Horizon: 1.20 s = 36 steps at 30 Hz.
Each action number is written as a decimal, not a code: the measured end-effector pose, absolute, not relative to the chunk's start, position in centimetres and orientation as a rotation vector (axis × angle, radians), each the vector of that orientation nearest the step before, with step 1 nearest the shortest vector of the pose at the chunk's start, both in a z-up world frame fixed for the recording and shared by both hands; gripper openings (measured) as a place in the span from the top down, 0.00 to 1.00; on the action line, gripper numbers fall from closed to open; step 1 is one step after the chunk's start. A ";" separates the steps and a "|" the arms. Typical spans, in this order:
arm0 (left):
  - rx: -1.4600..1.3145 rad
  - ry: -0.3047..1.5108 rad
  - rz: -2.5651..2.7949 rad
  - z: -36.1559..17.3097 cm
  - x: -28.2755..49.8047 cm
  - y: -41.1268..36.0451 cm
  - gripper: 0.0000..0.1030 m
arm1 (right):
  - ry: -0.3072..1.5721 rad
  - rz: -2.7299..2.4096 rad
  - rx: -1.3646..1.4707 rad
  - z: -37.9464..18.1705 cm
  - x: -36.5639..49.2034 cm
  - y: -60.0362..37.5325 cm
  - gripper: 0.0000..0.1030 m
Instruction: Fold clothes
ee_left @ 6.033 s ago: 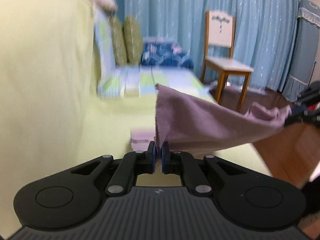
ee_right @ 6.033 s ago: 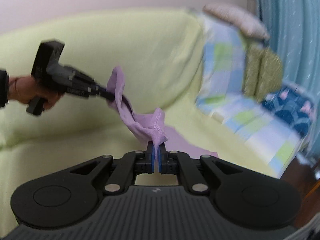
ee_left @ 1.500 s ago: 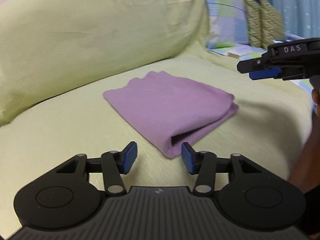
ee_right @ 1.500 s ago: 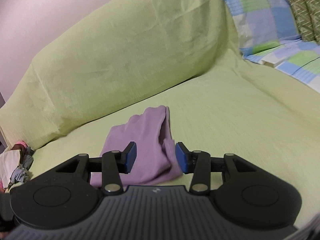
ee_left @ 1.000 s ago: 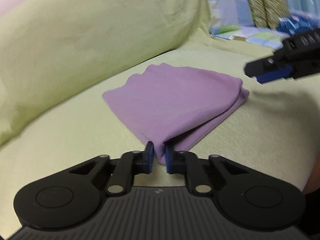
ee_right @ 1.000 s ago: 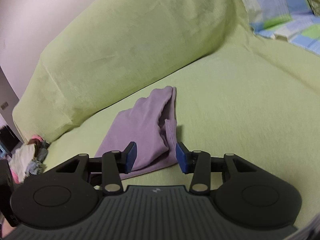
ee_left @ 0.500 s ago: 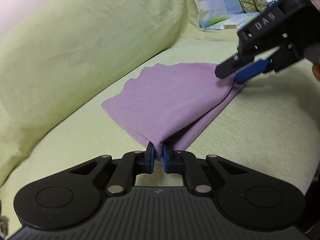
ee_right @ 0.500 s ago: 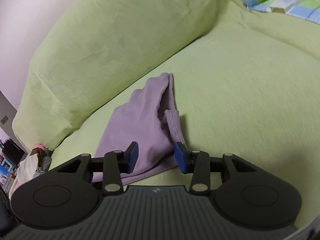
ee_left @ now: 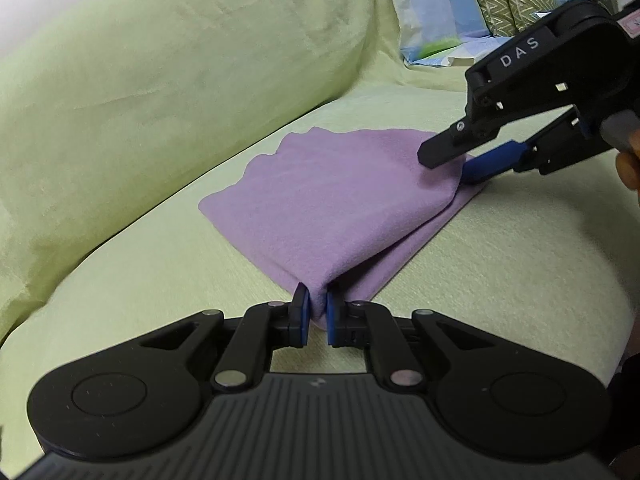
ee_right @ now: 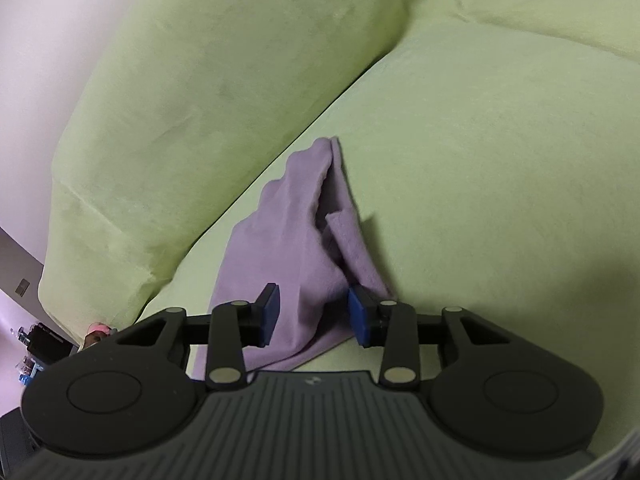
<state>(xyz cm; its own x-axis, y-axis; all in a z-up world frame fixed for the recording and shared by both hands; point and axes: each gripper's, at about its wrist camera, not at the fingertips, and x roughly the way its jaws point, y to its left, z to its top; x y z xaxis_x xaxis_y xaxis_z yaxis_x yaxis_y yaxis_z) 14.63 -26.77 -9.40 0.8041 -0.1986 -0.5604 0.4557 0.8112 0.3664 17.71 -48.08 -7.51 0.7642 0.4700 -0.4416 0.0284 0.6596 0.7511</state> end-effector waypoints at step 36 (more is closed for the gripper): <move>0.370 0.577 -0.316 -9.4 15.6 -26.6 0.96 | 0.606 0.123 0.807 -8.0 17.9 -49.7 0.86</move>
